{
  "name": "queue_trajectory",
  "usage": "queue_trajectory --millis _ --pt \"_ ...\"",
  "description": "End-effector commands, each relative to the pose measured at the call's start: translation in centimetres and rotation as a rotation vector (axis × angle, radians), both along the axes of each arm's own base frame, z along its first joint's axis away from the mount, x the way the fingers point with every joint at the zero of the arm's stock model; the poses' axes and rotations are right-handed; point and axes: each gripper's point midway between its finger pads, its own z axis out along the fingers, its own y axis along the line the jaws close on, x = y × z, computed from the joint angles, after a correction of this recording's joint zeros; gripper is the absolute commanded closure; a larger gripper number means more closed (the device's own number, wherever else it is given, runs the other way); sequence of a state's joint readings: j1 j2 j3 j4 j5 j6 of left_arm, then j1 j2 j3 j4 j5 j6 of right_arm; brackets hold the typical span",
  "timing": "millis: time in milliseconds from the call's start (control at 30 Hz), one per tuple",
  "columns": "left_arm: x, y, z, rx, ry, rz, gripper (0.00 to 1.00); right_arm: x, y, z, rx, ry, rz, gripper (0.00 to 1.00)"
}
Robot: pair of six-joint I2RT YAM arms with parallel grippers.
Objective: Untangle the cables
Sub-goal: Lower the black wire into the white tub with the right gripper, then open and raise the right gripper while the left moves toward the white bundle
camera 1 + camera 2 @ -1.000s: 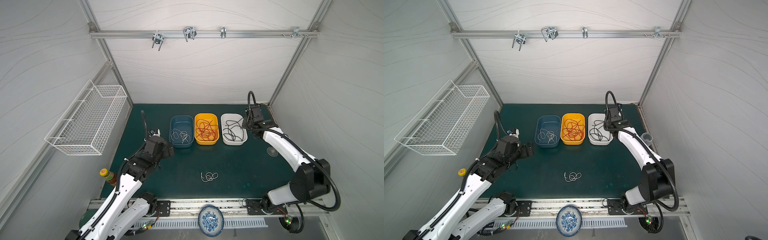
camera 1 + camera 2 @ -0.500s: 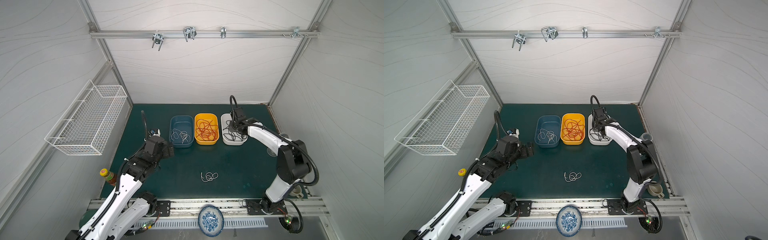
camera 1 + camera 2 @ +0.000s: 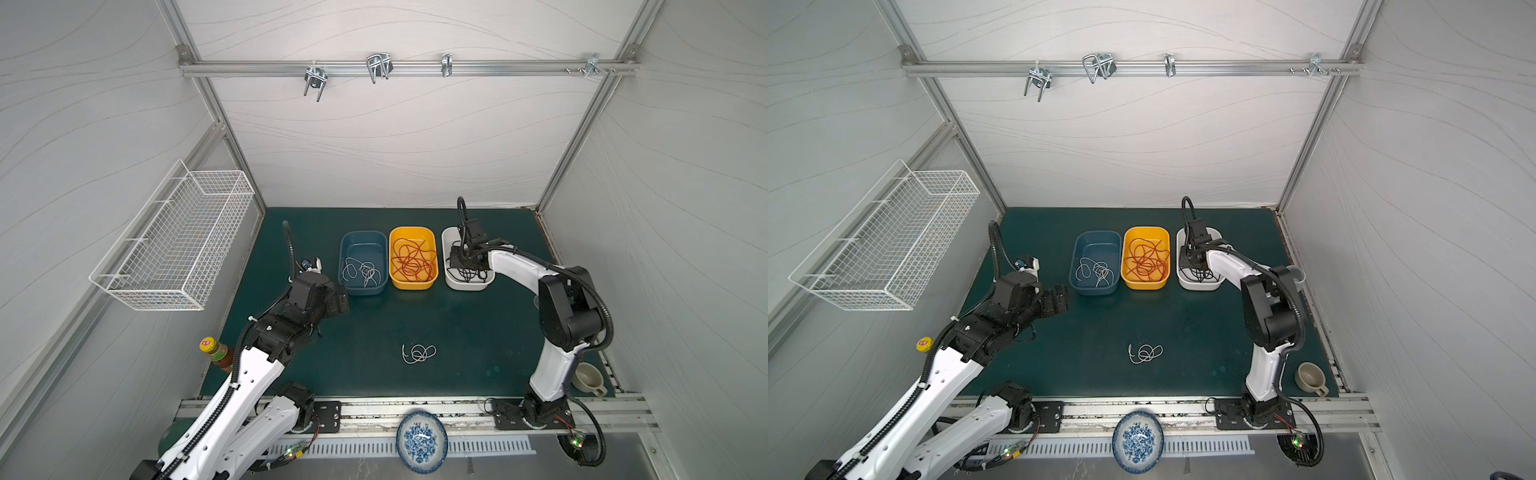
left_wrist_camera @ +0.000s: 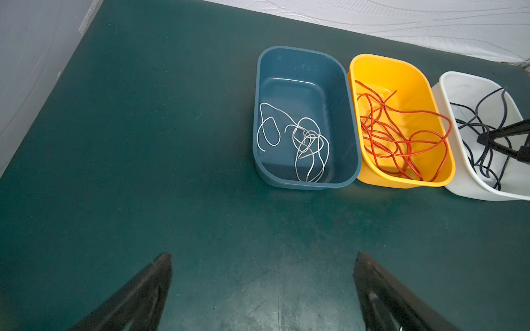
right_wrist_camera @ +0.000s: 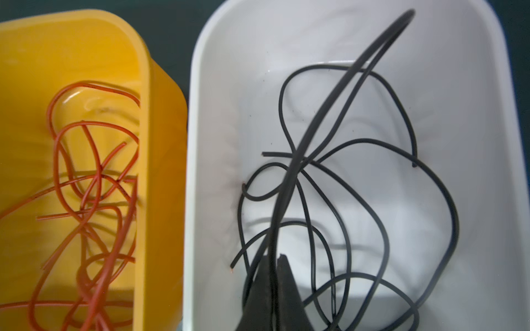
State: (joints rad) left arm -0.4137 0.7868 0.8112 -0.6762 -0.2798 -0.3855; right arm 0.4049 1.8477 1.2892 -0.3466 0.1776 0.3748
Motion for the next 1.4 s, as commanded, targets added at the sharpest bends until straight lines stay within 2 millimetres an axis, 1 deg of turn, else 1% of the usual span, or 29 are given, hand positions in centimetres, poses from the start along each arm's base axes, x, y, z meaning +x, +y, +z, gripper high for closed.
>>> queue_trajectory --millis 0,133,267,467,533,667,767,900,1033,1133,1267,1300,1333,1367 --pt "0.2 -0.2 0.3 -0.001 -0.016 -0.009 0.0 -0.4 0.4 0.2 0.011 0.021 0.008 1.0" --pt "0.2 -0.3 0.3 -0.003 -0.014 -0.01 0.0 -1.2 0.2 1.9 0.034 0.016 -0.016 1.0" --pt "0.2 -0.3 0.2 -0.002 -0.011 -0.013 0.0 -1.7 0.3 3.2 0.055 0.019 -0.013 0.89" --pt "0.3 -0.4 0.1 -0.001 -0.005 -0.017 0.0 -2.2 0.4 6.2 0.092 -0.029 -0.002 0.66" --pt "0.3 -0.4 0.1 0.0 -0.005 -0.016 0.0 -2.5 0.5 7.0 0.107 -0.039 0.005 0.61" --pt "0.3 -0.4 -0.1 0.005 -0.001 -0.016 0.0 -3.4 0.6 7.9 0.125 -0.033 0.021 0.57" --pt "0.3 -0.5 -0.3 0.01 0.007 -0.019 0.0 -4.3 0.8 9.1 0.152 -0.046 0.033 0.54" --pt "0.2 -1.0 -0.6 0.008 0.028 -0.035 0.0 -6.4 1.0 11.6 0.18 -0.096 0.059 0.45" --pt "-0.3 -2.0 -0.9 -0.003 0.076 -0.059 0.0 -9.4 0.8 13.5 0.203 -0.134 0.093 0.31" --pt "-0.7 -3.6 -1.3 -0.063 0.107 -0.087 0.0 -11.7 0.1 13.9 0.207 -0.144 0.11 0.24" --pt "-1.7 -5.3 -2.8 -0.167 0.2 -0.099 0.01 -14.8 -1.1 14.7 0.224 -0.153 0.128 0.19" --pt "-1.9 -5.5 -3.1 -0.184 0.215 -0.097 0.02 -15.5 -1.4 15.0 0.23 -0.161 0.131 0.15" --pt "-2.1 -5.7 -3.3 -0.198 0.231 -0.095 0.02 -16.3 -1.6 15.3 0.237 -0.167 0.137 0.02" --pt "-2.3 -6.0 -3.6 -0.216 0.241 -0.09 0.02 -17.0 -1.7 15.7 0.246 -0.181 0.147 0.01"
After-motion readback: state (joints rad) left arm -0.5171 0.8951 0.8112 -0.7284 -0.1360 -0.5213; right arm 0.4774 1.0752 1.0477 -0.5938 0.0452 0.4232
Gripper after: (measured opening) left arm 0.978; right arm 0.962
